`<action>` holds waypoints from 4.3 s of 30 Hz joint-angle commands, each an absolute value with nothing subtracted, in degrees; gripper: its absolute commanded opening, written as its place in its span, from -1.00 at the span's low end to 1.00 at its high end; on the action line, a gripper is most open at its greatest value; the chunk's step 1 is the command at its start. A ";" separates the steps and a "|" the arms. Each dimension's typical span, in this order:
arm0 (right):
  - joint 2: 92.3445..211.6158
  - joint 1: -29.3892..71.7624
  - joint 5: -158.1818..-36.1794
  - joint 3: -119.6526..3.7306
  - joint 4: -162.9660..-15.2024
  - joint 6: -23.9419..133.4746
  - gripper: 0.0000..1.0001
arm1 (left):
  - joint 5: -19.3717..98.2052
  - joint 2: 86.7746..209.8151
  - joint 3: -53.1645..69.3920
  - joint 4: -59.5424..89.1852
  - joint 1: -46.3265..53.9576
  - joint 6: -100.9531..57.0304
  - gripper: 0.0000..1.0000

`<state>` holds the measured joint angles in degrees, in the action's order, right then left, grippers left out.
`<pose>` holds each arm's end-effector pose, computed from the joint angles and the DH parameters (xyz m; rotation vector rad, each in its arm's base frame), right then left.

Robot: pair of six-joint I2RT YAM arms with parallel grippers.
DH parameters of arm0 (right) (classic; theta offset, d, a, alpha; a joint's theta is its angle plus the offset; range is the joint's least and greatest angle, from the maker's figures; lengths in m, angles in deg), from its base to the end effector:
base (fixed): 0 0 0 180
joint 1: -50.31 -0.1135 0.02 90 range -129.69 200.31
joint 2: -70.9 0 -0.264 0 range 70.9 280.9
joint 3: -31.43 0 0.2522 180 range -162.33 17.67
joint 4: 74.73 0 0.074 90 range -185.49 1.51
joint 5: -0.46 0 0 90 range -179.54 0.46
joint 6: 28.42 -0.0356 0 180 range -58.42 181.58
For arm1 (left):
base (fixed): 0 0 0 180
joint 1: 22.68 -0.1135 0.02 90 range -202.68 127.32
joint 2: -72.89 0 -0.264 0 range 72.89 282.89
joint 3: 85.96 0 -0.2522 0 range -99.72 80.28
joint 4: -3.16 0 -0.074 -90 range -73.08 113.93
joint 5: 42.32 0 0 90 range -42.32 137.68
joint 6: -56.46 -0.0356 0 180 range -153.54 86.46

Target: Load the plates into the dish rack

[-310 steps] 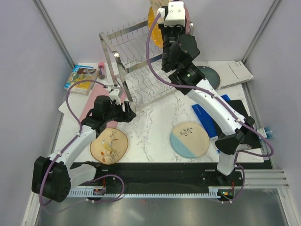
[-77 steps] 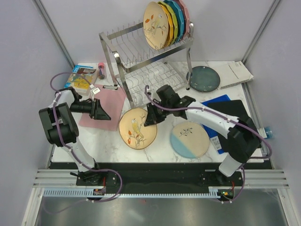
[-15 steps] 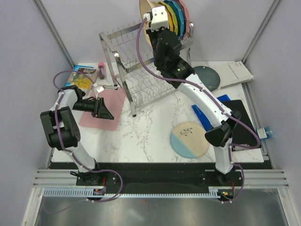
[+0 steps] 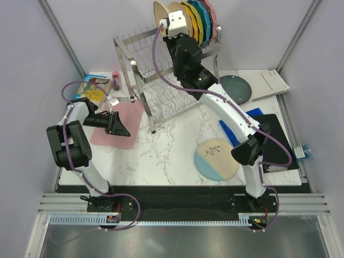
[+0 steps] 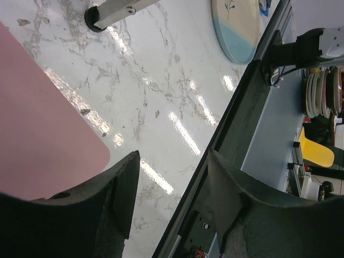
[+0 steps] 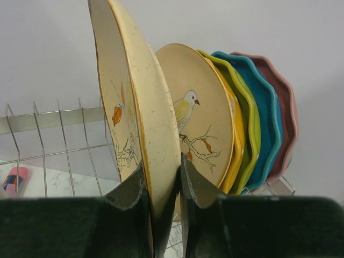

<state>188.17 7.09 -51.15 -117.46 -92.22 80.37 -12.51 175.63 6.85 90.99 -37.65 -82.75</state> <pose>0.3464 0.2952 0.5053 -0.1665 1.3687 -0.0866 0.2978 0.0476 0.2142 0.5573 2.3703 -1.3442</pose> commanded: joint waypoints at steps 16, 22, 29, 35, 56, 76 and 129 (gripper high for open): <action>188.76 10.50 -58.95 -123.83 -78.03 84.70 -1.00 | -15.95 176.78 6.98 90.58 -37.27 -80.47 0.18; 188.06 10.85 -58.78 -122.25 -78.82 82.95 -1.00 | -15.95 176.69 7.42 90.58 -37.27 -80.30 0.19; 187.27 11.20 -58.95 -119.79 -81.46 79.87 -1.00 | -15.69 177.21 7.51 90.58 -37.27 -80.12 0.18; 185.51 11.29 -59.75 -116.36 -82.95 78.11 -1.00 | -15.52 177.74 7.51 90.67 -37.27 -79.86 0.18; 191.57 11.29 -58.51 -121.63 -83.04 77.40 -0.32 | -15.60 178.80 7.33 90.84 -37.19 -79.16 0.18; 175.69 8.65 -58.43 -110.48 -75.83 87.58 0.61 | -13.06 170.63 5.41 80.84 -36.75 -71.61 0.28; 132.86 24.82 -78.91 -43.77 -134.36 64.21 0.96 | 34.41 159.19 36.60 14.64 27.94 -2.08 0.55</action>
<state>132.13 24.66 -79.39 -44.59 -137.85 62.03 32.67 157.16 37.19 19.01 27.34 -4.98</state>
